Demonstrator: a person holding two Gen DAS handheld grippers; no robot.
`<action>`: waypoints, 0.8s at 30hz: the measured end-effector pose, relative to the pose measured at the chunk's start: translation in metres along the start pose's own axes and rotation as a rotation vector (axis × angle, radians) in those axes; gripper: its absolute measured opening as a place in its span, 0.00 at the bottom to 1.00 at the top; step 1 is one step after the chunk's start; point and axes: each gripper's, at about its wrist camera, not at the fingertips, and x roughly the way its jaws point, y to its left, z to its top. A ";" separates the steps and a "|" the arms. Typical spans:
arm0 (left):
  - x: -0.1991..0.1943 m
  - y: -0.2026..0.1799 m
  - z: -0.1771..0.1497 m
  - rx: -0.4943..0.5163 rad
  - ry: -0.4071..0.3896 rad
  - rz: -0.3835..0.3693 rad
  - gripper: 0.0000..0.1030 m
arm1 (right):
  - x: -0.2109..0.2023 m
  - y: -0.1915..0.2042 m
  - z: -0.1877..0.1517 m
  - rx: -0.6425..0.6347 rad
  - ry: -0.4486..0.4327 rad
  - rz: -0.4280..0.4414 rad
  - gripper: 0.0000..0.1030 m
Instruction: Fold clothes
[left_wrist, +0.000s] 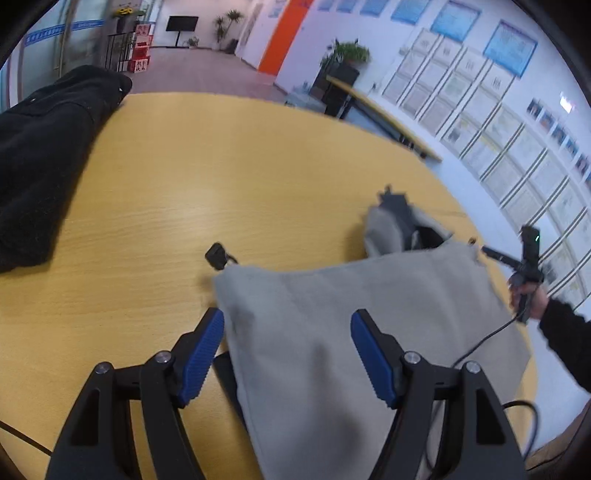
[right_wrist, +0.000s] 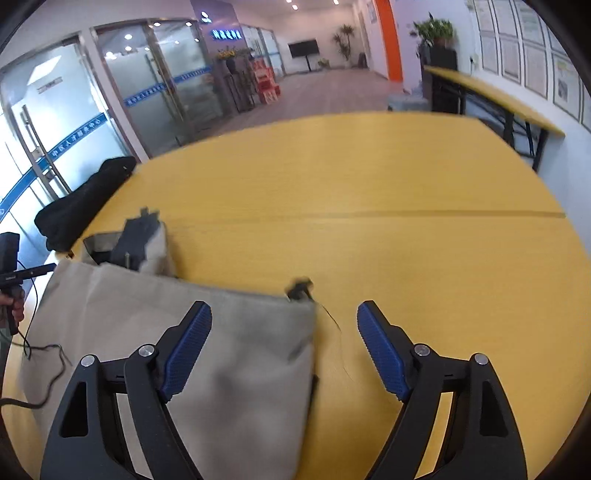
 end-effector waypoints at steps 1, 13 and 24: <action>0.007 0.004 0.002 -0.015 0.021 0.023 0.73 | 0.009 -0.007 -0.002 0.028 0.039 -0.003 0.80; 0.035 0.033 0.015 -0.170 0.053 -0.140 0.17 | 0.006 -0.004 0.001 -0.003 -0.020 0.134 0.04; 0.010 0.046 0.014 -0.095 0.067 -0.089 0.10 | 0.015 -0.001 0.006 -0.046 -0.038 0.073 0.04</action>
